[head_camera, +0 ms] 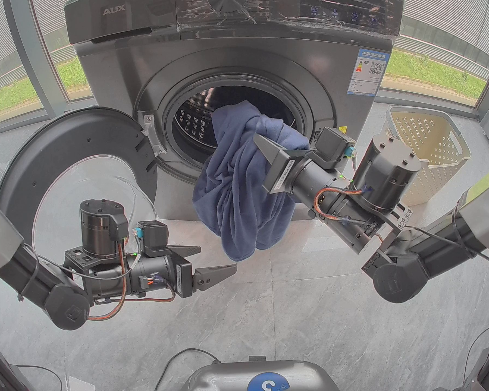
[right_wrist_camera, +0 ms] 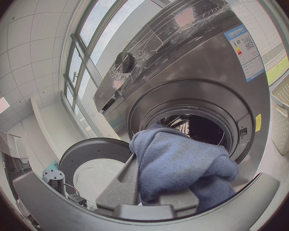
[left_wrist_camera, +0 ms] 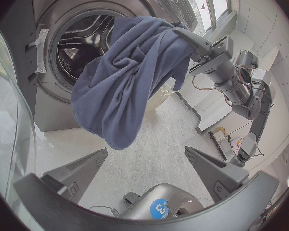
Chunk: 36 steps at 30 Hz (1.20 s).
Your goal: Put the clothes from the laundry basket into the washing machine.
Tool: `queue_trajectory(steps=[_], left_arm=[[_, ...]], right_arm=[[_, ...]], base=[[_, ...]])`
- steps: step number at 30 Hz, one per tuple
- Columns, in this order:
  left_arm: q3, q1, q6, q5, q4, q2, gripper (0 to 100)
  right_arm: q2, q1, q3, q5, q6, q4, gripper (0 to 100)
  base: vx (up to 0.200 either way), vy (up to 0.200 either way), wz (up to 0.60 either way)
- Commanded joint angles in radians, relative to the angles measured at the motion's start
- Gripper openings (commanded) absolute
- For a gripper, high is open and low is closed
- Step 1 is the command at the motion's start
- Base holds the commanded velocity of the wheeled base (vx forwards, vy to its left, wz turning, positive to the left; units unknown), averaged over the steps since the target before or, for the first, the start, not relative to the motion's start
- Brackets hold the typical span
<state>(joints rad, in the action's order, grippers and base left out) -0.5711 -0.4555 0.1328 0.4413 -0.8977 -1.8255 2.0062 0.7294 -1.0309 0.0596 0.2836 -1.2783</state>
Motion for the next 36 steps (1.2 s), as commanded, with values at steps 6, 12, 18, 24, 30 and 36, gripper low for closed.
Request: queue_trajectory(steps=[6,12,18,24,30,36], left_arm=[[-0.061,-0.008,-0.001,-0.004,-0.02,-0.118,100],[-0.096,-0.008,-0.001,-0.009,-0.043,-0.172,100],[-0.113,-0.023,-0.001,-0.026,-0.073,-0.228,100],[-0.15,-0.023,0.002,-0.052,-0.135,-0.294,100],[-0.188,-0.023,0.013,-0.073,-0.149,-0.325,100],[-0.219,-0.034,0.013,-0.115,-0.162,-0.365,100]], right_arm=[[0.002,0.002,0.031,0.0,0.0,-0.004,0],[-0.006,0.028,0.035,0.003,-0.001,0.002,0],[-0.007,0.041,0.032,0.016,-0.003,0.004,0],[-0.01,0.042,0.035,0.017,-0.003,0.0,0],[-0.021,0.042,0.046,0.017,-0.003,-0.004,0],[-0.024,0.047,0.061,0.017,-0.001,-0.009,0]], base=[[0.0,0.0,0.0],[0.0,0.0,0.0],[0.0,0.0,0.0],[0.0,0.0,0.0],[0.0,0.0,0.0],[0.0,0.0,0.0]])
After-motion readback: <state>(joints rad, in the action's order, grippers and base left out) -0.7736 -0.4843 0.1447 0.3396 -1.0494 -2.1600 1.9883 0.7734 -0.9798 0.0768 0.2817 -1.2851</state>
